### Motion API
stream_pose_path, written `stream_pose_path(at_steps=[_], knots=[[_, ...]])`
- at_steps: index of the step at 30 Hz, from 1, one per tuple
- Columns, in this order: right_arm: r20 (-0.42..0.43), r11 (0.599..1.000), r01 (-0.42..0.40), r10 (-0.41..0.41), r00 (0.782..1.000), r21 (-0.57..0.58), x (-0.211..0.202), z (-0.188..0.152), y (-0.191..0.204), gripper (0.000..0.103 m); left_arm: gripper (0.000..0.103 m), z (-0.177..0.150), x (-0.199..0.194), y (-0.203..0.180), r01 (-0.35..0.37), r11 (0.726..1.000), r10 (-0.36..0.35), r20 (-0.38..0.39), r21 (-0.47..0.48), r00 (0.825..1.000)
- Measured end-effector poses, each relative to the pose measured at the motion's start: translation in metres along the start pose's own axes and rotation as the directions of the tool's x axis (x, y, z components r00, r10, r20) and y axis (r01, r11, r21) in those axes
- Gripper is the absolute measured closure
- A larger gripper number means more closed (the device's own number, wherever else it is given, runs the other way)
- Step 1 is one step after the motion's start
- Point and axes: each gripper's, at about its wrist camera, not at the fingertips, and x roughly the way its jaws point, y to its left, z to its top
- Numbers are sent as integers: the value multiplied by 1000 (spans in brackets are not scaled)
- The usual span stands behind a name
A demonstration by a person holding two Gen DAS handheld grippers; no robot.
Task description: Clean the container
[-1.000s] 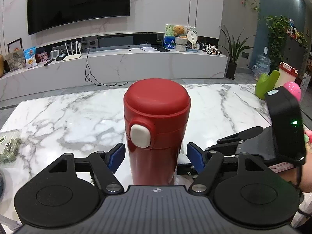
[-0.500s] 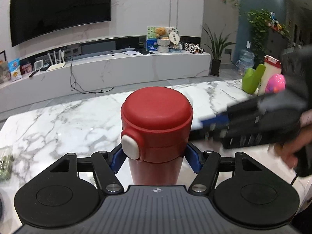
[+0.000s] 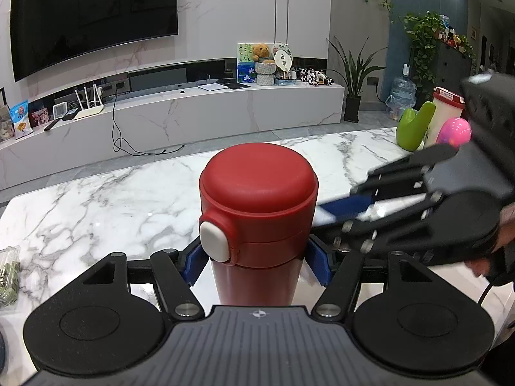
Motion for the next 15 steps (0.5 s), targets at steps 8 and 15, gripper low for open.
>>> stream_pose_path(at_steps=[8, 15], knots=[[-123, 999, 23, -26, 992, -28, 32, -20, 5, 74, 40, 0, 1, -5, -4, 1000, 4, 2, -1, 1000], [-172, 999, 36, -37, 984, -5, 43, -31, 6, 74, 39, 1, 1, -9, -36, 999, 36, 9, -39, 999]])
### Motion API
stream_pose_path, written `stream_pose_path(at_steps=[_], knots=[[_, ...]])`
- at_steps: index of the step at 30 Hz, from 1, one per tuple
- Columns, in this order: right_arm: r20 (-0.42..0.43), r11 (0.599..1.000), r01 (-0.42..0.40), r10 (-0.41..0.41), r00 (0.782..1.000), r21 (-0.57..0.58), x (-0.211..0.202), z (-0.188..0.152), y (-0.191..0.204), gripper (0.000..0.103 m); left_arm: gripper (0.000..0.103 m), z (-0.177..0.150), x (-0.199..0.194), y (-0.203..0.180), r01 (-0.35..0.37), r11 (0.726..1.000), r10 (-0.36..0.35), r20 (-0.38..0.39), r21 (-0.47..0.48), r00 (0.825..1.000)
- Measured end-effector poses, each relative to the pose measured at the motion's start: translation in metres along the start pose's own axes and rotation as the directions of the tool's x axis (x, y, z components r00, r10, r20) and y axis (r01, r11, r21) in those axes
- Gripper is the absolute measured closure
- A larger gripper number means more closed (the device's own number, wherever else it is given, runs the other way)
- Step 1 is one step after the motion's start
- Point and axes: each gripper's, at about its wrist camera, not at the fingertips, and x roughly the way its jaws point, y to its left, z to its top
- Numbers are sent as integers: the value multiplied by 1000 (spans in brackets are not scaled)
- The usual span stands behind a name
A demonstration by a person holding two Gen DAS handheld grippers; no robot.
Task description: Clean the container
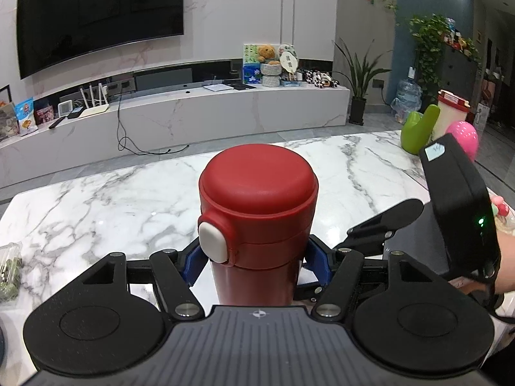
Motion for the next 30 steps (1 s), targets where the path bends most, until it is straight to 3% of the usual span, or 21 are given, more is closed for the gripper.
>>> stream_pose_path(at_steps=[3, 7, 17, 30], knots=[[-3, 1000, 3, -3, 1000, 13, 2, 1, -1, 74, 32, -2, 0, -3, -49, 998, 49, -8, -41, 999], [-20, 999, 5, -4, 1000, 35, 4, 3, 2, 74, 32, -4, 1, -8, -93, 993, 91, -33, -68, 995], [-84, 998, -19, 24, 996, 58, -10, 4, 8, 74, 40, -1, -4, -7, -51, 998, 50, -16, -42, 999], [-4, 990, -54, 55, 998, 134, -15, 7, -7, 74, 40, 2, 7, 7, 49, 998, -49, -12, 37, 999]])
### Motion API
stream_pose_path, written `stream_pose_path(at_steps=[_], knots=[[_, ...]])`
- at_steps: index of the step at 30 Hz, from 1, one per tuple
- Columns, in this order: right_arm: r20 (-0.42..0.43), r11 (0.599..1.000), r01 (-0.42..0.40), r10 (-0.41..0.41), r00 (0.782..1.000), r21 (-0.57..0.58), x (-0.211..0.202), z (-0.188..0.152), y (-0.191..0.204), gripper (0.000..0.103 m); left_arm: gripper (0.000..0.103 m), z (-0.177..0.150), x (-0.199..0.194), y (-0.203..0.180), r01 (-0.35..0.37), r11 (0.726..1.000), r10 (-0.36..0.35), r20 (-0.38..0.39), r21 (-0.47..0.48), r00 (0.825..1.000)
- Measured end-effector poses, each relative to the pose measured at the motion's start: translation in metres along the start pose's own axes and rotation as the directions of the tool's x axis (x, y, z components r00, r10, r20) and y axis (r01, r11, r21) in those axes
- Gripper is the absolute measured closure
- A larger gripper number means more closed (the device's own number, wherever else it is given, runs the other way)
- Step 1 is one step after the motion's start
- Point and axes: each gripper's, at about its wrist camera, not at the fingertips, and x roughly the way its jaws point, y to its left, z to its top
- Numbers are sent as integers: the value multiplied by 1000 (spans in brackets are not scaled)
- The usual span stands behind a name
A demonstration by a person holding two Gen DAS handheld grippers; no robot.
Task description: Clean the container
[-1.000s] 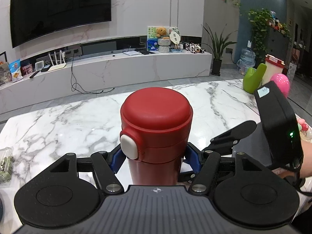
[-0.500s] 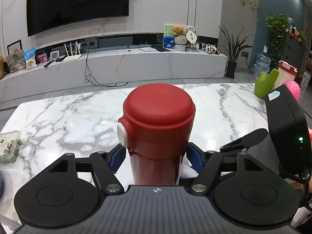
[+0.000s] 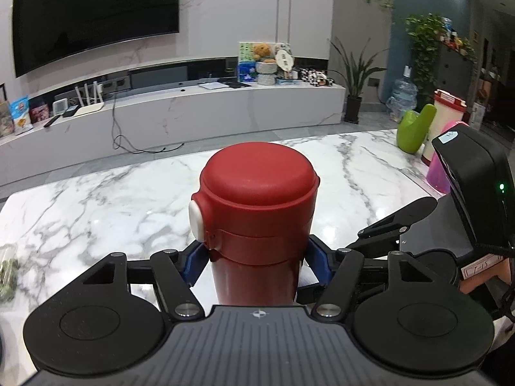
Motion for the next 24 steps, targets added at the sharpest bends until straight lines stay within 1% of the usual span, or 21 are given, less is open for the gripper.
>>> stream_pose_path(at_steps=[2, 5, 9, 11, 13, 15, 19, 21, 24], knots=[[18, 1000, 11, -11, 1000, -7, -2, 2, 1, 74, 40, 1, 2, 1, 10, 1000, -10, 0, 13, 1000], [89, 998, 45, -40, 995, -49, -11, 11, 4, 75, 40, 1, 3, 0, 16, 1000, -16, 0, 22, 1000], [207, 988, 77, -48, 977, -133, -33, 19, 10, 75, 40, 0, 2, 5, 26, 1000, -26, -3, 11, 1000], [253, 979, 87, -38, 967, -183, -43, 20, 14, 75, 40, 0, 2, 7, 30, 1000, -30, -6, 7, 1000], [280, 966, 106, -36, 959, -236, -48, 20, 18, 75, 40, -1, 1, 8, 33, 999, -33, -9, 11, 999], [286, 953, 121, -38, 957, -277, -50, 19, 22, 75, 40, 0, 1, 8, 34, 999, -33, -13, 14, 999], [273, 949, 116, -33, 961, -292, -53, 16, 24, 75, 40, -1, 2, 10, 35, 999, -34, -15, 10, 999], [251, 945, 118, -39, 967, -305, -56, 12, 29, 75, 40, 0, 1, 10, 34, 999, -34, -16, 8, 999], [199, 941, 113, -49, 979, -321, -46, 8, 30, 75, 40, -1, 1, 11, 32, 999, -32, -17, 2, 999]])
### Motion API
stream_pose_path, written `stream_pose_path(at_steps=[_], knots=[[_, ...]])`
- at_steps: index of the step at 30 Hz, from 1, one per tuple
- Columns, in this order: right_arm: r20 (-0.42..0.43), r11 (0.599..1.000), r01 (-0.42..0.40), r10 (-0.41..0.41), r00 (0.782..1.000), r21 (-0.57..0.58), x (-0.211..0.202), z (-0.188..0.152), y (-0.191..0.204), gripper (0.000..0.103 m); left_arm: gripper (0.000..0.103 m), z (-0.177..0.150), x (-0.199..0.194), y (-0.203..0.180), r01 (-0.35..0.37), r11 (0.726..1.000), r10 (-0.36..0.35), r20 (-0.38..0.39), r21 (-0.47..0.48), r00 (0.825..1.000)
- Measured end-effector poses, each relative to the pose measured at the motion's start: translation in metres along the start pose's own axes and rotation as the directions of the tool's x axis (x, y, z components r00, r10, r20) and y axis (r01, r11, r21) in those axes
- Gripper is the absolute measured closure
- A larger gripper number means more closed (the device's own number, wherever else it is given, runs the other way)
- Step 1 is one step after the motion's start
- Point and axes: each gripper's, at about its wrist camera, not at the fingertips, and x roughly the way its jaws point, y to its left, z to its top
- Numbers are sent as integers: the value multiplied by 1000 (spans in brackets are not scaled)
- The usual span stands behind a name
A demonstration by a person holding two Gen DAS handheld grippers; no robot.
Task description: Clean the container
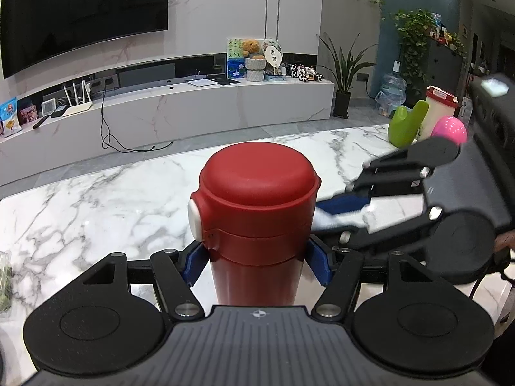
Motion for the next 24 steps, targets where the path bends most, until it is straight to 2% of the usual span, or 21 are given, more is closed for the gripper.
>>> stream_pose_path(at_steps=[8, 11, 14, 21, 24], knots=[[-137, 1000, -6, 9, 991, 21, 36, -12, 8, 75, 40, 1, 1, -1, -7, 1000, 7, 1, -3, 1000], [-171, 999, -10, 19, 985, 52, 43, -18, 9, 75, 38, -1, 1, -4, -35, 999, 35, 6, -13, 999], [-192, 996, -10, 26, 981, 87, 50, -20, 9, 75, 30, -3, 1, -10, -90, 996, 90, 8, -13, 996], [-202, 986, -3, 37, 979, 165, 53, -21, 6, 75, 30, -7, -10, -16, -168, 977, 169, -11, -134, 986], [-205, 981, 3, 37, 978, 194, 55, -22, 6, 75, 37, -7, -12, -18, -171, 975, 169, -21, -143, 985]])
